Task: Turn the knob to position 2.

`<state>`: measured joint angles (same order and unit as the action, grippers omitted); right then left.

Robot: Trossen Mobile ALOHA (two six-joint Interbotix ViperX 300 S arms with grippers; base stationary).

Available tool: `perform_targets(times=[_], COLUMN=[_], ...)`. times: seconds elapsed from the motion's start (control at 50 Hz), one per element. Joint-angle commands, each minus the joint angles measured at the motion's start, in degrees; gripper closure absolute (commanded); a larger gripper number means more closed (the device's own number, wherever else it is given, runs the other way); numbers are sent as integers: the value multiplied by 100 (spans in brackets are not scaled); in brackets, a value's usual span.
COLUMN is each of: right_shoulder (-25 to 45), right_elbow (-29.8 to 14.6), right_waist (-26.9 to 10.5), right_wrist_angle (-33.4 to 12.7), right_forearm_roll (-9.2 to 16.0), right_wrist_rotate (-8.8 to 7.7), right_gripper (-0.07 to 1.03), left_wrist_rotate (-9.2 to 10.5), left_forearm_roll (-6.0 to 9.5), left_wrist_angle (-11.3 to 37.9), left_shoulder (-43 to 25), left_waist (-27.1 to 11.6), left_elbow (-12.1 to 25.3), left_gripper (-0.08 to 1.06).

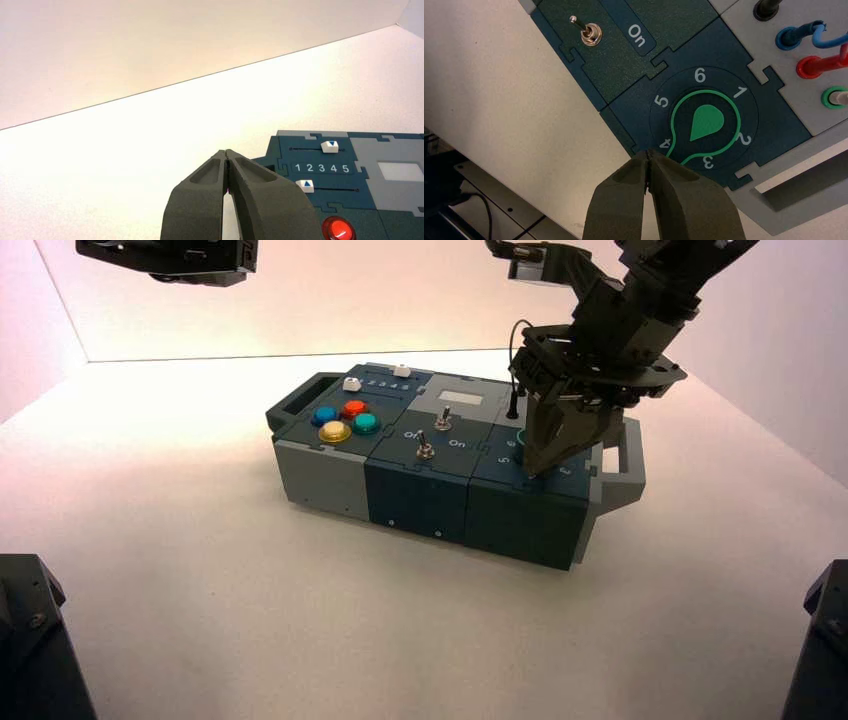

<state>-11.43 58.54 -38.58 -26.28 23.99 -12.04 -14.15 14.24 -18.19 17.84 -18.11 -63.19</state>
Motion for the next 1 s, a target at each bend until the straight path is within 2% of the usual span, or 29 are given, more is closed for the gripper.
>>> perform_targets(times=[0.02, 0.36, 1.0], right_shoulder=[-53, -70, -88], right_elbow=[-53, 97, 9], right_waist=[35, 536, 598], right_wrist_angle=[18, -18, -70], right_forearm_roll=[-9, -88, -158], right_wrist_rotate=[9, 9, 0], right_gripper=[98, 98, 98], left_wrist_rotate=[9, 0, 9], left_forearm_roll=[-9, -9, -9], left_wrist_angle=[-62, -62, -62], left_shoulder=[70, 70, 53], left_waist=[9, 9, 9], left_elbow=[79, 70, 79], left_gripper=[101, 101, 101])
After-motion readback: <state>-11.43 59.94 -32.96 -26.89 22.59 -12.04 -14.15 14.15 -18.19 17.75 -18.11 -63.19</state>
